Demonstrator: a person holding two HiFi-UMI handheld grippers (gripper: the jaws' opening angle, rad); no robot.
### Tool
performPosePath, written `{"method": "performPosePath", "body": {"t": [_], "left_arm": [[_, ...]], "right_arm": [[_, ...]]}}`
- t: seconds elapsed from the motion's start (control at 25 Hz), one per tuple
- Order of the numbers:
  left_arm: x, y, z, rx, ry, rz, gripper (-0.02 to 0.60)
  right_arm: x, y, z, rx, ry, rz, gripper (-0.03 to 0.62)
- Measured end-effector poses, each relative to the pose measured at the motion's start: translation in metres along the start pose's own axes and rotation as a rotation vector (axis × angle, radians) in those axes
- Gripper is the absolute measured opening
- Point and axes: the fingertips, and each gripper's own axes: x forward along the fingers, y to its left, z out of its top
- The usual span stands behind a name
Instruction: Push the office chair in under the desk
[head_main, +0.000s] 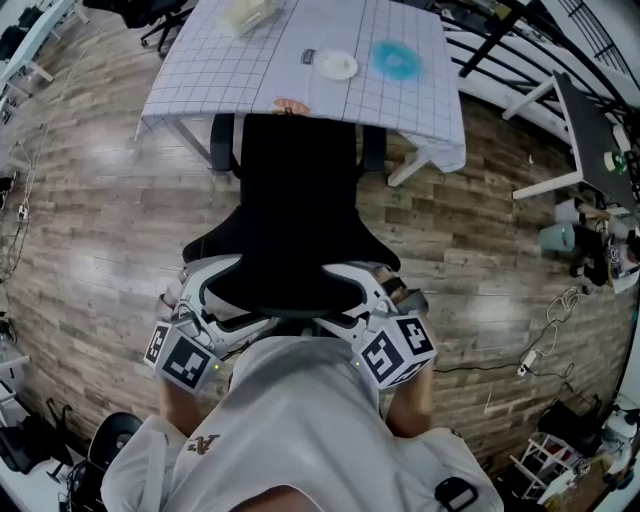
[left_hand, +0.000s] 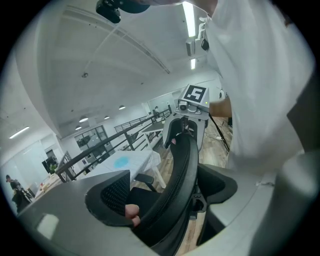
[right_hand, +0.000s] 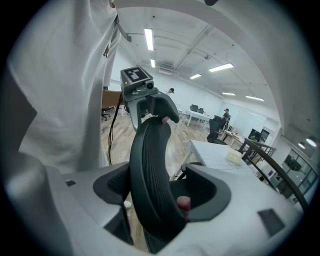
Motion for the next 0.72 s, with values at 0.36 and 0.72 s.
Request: {"method": "performPosePath", "body": {"t": [0.36,0.72], "left_arm": [[-0.003,0.023,-0.012,0.014,0.0,-0.023,0.414],[0.006,0.045,-0.014,0.012,-0.008,-0.021,0.417]], "right_arm": [[0.018,-0.017,0.005,0.013,0.02,-0.015,0.325],[0.023,-0.039,0.003,0.009,0.018,-0.021,0.325]]}}
